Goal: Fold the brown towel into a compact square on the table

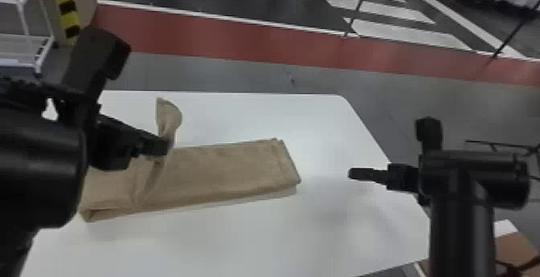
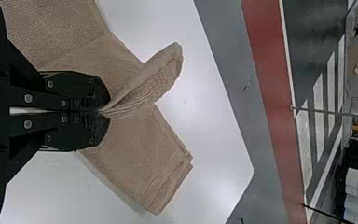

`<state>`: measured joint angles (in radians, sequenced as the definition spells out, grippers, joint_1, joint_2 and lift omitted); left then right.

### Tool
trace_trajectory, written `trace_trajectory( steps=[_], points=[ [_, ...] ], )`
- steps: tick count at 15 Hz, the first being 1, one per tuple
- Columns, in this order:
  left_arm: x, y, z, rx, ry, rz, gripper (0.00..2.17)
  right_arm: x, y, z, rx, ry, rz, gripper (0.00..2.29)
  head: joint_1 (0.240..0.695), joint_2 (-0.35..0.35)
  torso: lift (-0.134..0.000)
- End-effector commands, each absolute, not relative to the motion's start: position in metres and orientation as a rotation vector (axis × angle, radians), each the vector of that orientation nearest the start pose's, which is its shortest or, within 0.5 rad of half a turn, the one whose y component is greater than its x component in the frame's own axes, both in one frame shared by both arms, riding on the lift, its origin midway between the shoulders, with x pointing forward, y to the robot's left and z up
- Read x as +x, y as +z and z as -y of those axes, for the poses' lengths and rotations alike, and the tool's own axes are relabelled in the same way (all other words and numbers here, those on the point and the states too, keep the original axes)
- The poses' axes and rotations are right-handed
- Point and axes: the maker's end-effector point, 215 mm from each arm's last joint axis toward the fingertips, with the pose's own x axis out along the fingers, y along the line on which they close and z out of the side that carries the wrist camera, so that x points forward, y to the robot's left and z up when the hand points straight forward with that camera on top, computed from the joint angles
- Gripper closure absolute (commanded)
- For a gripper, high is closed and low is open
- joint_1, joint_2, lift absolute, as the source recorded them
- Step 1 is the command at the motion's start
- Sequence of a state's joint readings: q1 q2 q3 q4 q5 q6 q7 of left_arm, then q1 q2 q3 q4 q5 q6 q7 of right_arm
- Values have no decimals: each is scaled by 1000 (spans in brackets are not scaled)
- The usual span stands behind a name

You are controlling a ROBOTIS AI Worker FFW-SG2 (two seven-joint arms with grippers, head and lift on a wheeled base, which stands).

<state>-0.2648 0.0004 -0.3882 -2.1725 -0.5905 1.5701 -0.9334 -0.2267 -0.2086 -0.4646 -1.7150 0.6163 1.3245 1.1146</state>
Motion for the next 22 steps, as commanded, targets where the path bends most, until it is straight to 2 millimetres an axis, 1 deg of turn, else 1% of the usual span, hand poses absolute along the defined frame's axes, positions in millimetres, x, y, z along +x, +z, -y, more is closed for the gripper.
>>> trace_trajectory(
  steps=[1, 2, 3, 7, 8, 10, 12, 13, 14, 15, 16, 17, 18, 19, 20, 22],
  points=[
    [474, -309, -38, 101, -661, -744, -2, 468, -418, 460, 275, 40, -909, 76, 695, -350, -125],
    [471, -308, -36, 96, -666, -737, -2, 468, -416, 458, 285, 45, -905, 73, 695, -350, -125],
    [469, -305, -36, 95, -664, -726, -2, 466, -412, 461, 292, 37, -895, 73, 695, -350, -125],
    [462, -296, -34, 86, -672, -697, 36, 462, -395, 447, 368, 34, -876, 76, 695, -350, -125],
    [459, -295, -34, 81, -673, -695, 36, 461, -392, 438, 398, 39, -873, 70, 695, -350, -125],
    [458, -294, -43, 63, -657, -688, 36, 463, -381, 408, 464, 78, -851, 76, 695, -350, -125],
    [457, -295, -67, -1, -627, -688, 36, 474, -360, 365, 441, 170, -796, 80, 695, -350, -125],
    [456, -302, -89, -16, -599, -702, 36, 479, -349, 346, 425, 209, -772, 80, 695, -350, -125],
    [455, -308, -114, -14, -569, -711, 36, 484, -338, 321, 405, 255, -753, 87, 695, -350, -125],
    [451, -317, -137, -28, -538, -731, 36, 488, -335, 297, 406, 293, -745, 87, 695, -327, -125],
    [443, -327, -156, -55, -516, -752, 36, 490, -335, 270, 408, 333, -748, 90, 695, -290, -125],
    [434, -338, -178, -64, -487, -776, 36, 492, -335, 248, 391, 362, -754, 97, 695, -244, -125],
    [426, -348, -194, -74, -465, -800, 36, 491, -338, 237, 368, 377, -767, 120, 695, -204, -125],
    [418, -356, -207, -92, -453, -819, 39, 489, -343, 227, 346, 388, -785, 154, 695, -122, -125],
    [410, -363, -220, -101, -435, -837, 39, 486, -350, 214, 324, 407, -806, 208, 695, -86, -125],
    [402, -367, -235, -116, -416, -847, 39, 476, -367, 197, 285, 421, -853, 255, 695, -28, -125]
  ],
)
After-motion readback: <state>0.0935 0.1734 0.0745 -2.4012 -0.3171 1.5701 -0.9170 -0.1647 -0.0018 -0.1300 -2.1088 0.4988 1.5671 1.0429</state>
